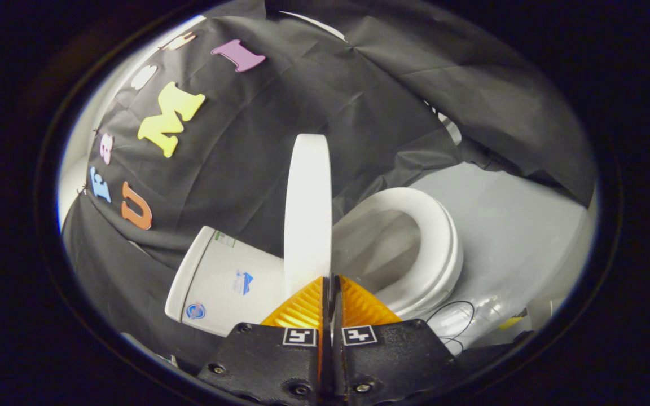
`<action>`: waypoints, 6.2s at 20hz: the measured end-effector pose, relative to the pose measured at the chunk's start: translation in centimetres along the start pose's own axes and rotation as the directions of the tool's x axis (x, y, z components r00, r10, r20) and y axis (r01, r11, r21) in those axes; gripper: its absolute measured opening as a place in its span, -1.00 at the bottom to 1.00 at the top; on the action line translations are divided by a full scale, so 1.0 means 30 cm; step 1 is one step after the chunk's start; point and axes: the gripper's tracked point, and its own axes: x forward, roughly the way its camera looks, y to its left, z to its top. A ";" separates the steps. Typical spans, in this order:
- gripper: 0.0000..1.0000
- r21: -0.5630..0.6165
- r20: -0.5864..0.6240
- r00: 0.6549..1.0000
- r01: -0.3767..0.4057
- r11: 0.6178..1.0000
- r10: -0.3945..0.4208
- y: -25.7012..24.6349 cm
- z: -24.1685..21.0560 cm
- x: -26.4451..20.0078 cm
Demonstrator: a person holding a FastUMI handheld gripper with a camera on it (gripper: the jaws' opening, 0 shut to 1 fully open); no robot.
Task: Open the toilet lid.
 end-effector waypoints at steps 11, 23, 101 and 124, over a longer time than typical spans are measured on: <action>-0.92 -0.093 0.021 0.999 0.028 0.995 -0.026 0.142 -0.008 -0.020; -0.92 -0.290 0.077 0.994 0.102 0.952 -0.083 0.339 -0.049 -0.031; 1.00 -0.641 0.522 0.850 0.330 0.693 0.078 0.225 0.035 -0.520; 1.00 -0.584 0.536 0.844 0.360 0.727 0.013 0.011 -0.003 -0.546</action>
